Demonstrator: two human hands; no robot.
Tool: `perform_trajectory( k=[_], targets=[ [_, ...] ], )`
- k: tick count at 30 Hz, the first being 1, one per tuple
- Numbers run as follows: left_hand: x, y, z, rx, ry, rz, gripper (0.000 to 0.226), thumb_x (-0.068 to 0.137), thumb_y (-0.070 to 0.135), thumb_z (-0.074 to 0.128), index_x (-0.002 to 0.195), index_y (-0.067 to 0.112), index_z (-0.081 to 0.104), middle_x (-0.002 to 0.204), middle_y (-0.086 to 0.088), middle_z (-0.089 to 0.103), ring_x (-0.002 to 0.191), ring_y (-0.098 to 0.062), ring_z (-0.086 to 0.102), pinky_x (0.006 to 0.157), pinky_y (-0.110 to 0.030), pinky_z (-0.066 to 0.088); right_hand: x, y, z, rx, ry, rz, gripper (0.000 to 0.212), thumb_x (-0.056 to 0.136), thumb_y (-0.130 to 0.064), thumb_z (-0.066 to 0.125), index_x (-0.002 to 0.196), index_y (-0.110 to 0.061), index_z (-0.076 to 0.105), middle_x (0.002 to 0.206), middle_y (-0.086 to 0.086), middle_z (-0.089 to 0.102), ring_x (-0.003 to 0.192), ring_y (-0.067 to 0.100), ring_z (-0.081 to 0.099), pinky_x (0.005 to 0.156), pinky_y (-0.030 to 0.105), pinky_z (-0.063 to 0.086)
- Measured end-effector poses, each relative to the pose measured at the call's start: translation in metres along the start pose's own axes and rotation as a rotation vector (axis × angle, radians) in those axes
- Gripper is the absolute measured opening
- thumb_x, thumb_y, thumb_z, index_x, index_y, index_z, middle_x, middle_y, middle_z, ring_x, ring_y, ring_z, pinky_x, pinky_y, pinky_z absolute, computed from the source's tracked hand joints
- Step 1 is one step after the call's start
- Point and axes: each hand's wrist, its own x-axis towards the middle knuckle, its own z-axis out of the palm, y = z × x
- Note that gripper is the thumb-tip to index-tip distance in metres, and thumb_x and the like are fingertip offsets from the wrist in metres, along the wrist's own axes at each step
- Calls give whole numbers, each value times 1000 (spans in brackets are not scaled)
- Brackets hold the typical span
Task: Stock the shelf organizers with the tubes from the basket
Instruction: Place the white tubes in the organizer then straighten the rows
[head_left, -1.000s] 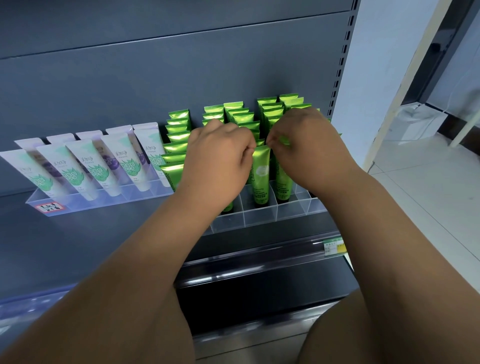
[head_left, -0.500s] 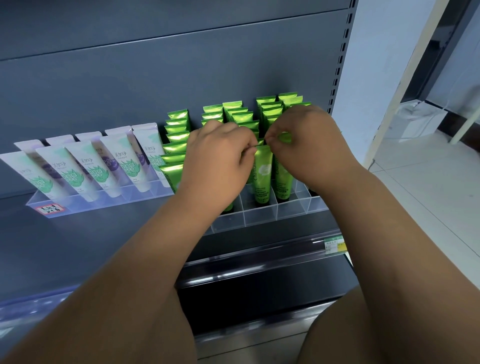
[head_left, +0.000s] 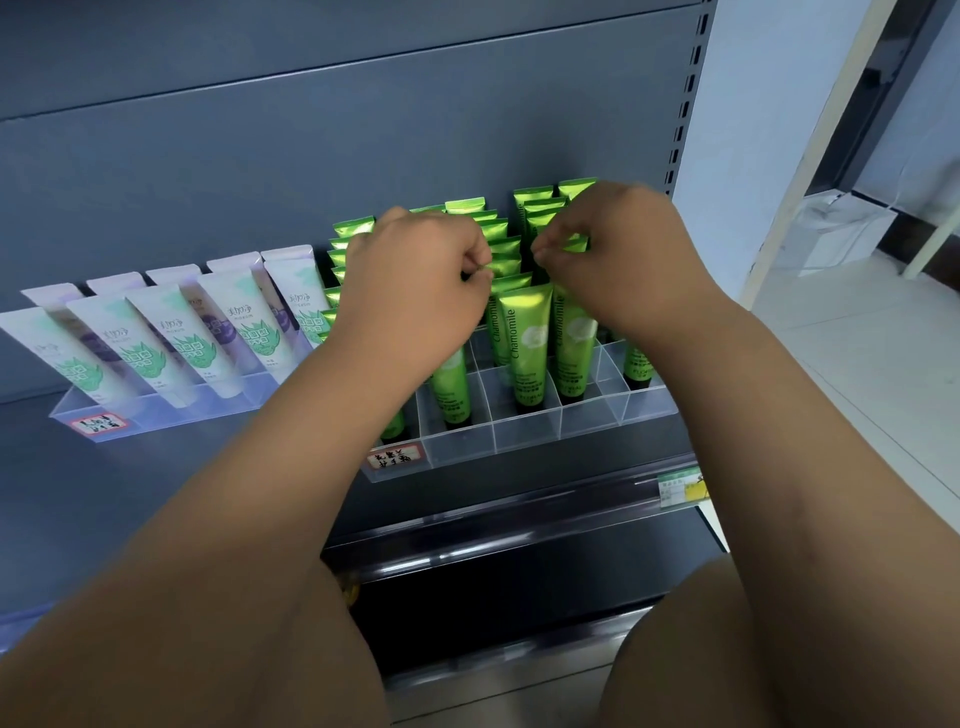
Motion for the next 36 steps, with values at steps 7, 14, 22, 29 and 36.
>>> perform_trajectory(
  k=[7, 14, 22, 29, 36],
  targets=[
    [2, 0, 2, 82, -84, -34, 13, 89, 19, 63, 90, 27, 74, 90, 9, 72, 107, -23, 58, 99, -43, 39, 1, -6, 2, 36, -13, 2, 15, 88, -17, 67, 90, -17, 82, 96, -4, 74, 93, 10, 61, 75, 21, 39],
    [3, 4, 4, 65, -82, -39, 10, 90, 22, 62, 87, 26, 71, 87, 9, 70, 106, -23, 55, 99, -43, 36, 3, -9, 8, -22, -77, 39, 18, 89, -20, 64, 92, -18, 81, 98, 0, 75, 97, 18, 64, 82, 30, 47],
    [3, 5, 6, 88, -72, -26, 9, 88, 22, 62, 86, 25, 71, 84, 9, 69, 105, -23, 56, 100, -44, 37, 16, -11, 15, -113, -128, 149, 21, 85, -21, 58, 86, -13, 78, 91, 7, 73, 90, 26, 66, 78, 38, 57],
    [3, 2, 8, 100, -59, -25, 9, 88, 23, 63, 85, 25, 71, 84, 8, 70, 105, -23, 56, 100, -44, 36, 25, -8, 11, -102, -168, 190, 21, 83, -17, 58, 86, -11, 78, 89, 9, 73, 86, 27, 68, 77, 40, 60],
    [3, 1, 9, 82, -54, -22, 10, 87, 22, 63, 83, 25, 72, 83, 8, 70, 103, -23, 56, 99, -44, 38, 24, -8, 5, -82, -196, 161, 19, 83, -17, 61, 85, -11, 79, 90, 12, 73, 88, 28, 67, 79, 38, 58]
  ],
)
